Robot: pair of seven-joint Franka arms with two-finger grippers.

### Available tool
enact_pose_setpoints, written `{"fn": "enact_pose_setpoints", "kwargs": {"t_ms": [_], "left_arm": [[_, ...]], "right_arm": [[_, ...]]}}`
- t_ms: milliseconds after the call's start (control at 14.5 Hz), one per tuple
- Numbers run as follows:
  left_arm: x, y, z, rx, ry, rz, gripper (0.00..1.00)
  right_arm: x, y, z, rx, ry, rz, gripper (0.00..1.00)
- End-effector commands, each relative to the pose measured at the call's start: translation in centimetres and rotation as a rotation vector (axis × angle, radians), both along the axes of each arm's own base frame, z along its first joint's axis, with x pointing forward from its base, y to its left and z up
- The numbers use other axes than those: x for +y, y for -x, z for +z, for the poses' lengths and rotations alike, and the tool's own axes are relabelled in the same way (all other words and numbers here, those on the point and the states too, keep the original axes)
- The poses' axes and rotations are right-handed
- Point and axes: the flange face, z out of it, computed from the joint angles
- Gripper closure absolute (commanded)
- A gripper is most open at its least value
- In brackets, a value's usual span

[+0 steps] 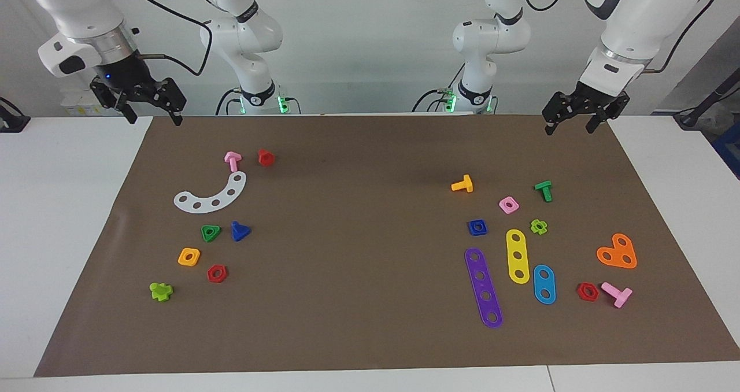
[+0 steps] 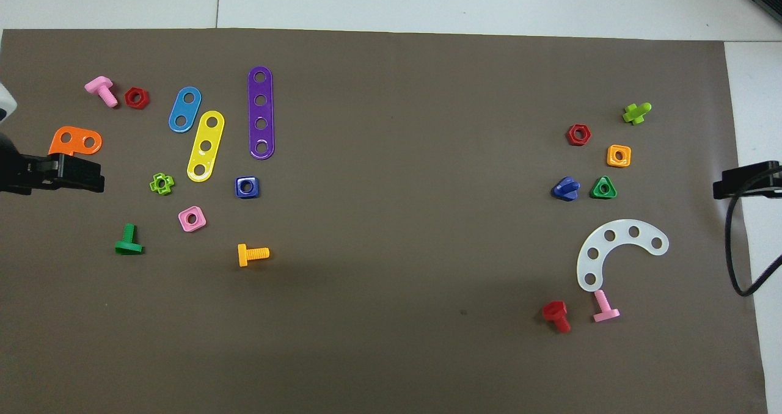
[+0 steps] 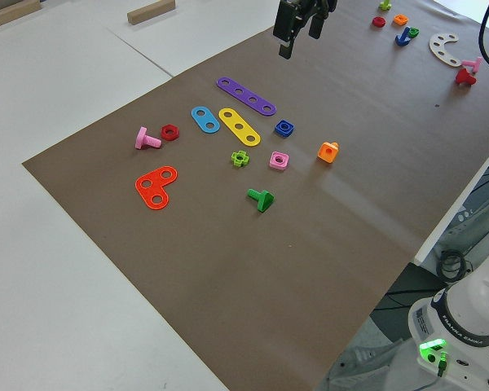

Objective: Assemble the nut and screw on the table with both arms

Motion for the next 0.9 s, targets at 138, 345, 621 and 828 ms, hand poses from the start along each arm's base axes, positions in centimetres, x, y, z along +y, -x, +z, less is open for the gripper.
{"fn": "enact_pose_setpoints", "kwargs": {"t_ms": [138,345,621,828], "left_arm": [[0.1,-0.2,0.0,-0.005,0.009,0.001,0.0],[0.1,-0.2,0.0,-0.005,0.009,0.001,0.0],[0.1,-0.2,0.0,-0.005,0.009,0.001,0.0],[0.1,-0.2,0.0,-0.004,0.009,0.001,0.0]], "right_arm": [[0.0,0.5,0.2,-0.014,-0.005,-0.019,0.0],[0.0,0.6,-0.3,-0.005,-0.014,-0.019,0.0],[0.2,0.2,-1.7,-0.054,-0.013,-0.004,0.0],[1.7,-0.3,-2.7,-0.05,-0.015,0.026,0.0]]}}
